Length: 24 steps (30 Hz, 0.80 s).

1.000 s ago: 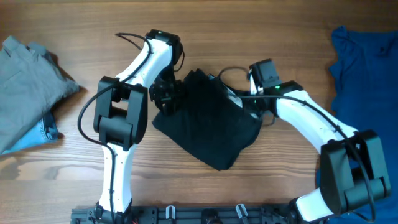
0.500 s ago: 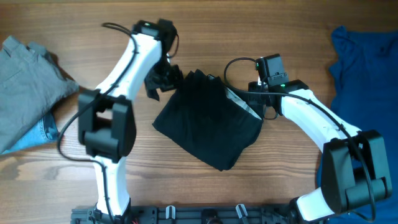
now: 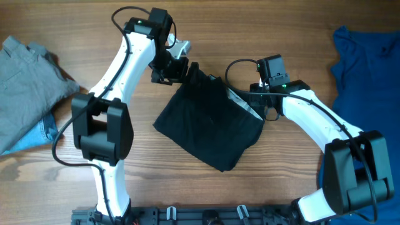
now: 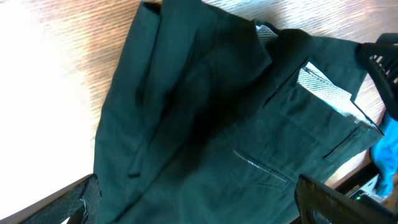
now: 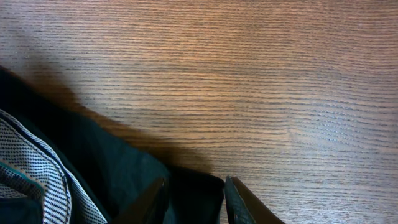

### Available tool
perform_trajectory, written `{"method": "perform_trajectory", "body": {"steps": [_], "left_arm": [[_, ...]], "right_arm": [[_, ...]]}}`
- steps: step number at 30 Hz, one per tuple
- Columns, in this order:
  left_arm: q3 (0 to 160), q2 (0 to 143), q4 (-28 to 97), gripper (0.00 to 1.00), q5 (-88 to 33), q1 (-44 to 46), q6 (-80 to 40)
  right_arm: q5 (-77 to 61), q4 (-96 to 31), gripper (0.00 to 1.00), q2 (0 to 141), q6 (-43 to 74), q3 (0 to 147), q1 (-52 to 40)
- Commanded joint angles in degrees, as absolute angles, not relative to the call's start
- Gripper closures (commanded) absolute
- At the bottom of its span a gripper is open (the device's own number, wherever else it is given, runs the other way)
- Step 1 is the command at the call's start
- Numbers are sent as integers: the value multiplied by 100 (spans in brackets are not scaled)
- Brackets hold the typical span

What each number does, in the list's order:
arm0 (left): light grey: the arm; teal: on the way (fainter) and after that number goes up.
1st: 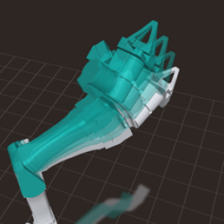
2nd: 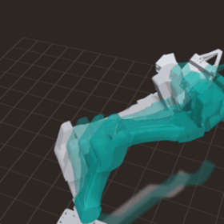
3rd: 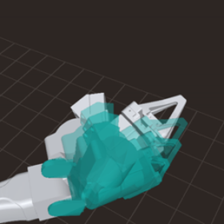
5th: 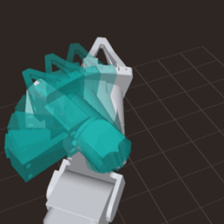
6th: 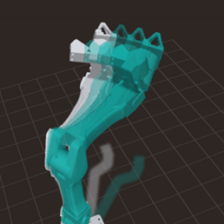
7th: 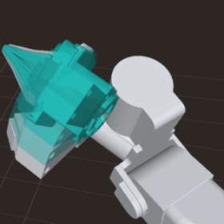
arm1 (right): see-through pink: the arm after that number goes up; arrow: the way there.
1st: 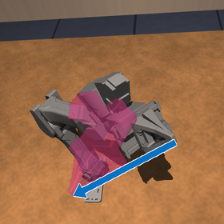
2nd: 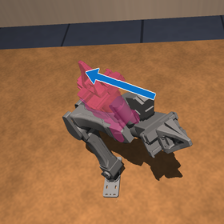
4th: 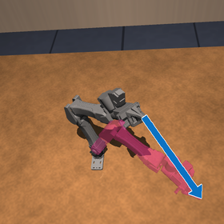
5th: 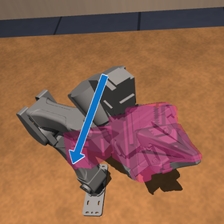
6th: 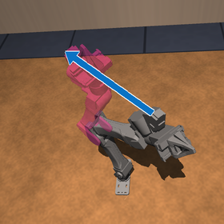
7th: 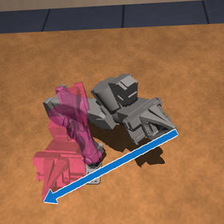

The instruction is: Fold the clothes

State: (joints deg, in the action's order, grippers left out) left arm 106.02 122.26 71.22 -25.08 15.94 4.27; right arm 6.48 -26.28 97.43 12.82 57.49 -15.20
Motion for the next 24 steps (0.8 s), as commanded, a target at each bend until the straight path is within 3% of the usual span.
{"method": "perform_trajectory", "body": {"steps": [1,16,18,20,21,24], "left_arm": [[10597,12619,7054,1,-2679,1629,760],[10597,13786,6941,0,-3251,1747,882],[10595,13878,6932,6,-3229,1865,884],[10595,13902,6871,25,-3194,1946,882],[10595,13902,6831,46,-3175,1981,882],[10595,13902,6740,92,-3096,2051,862]], "right_arm": [[755,-2641,65,9804,1352,5763,-1529],[755,-2749,65,9804,1363,5763,-1529],[755,-2759,66,9804,1365,5763,-1529],[755,-2794,66,9804,1363,5763,-1529],[755,-2816,66,9804,1363,5763,-1529],[755,-2860,66,9804,1354,5763,-1529]]}}
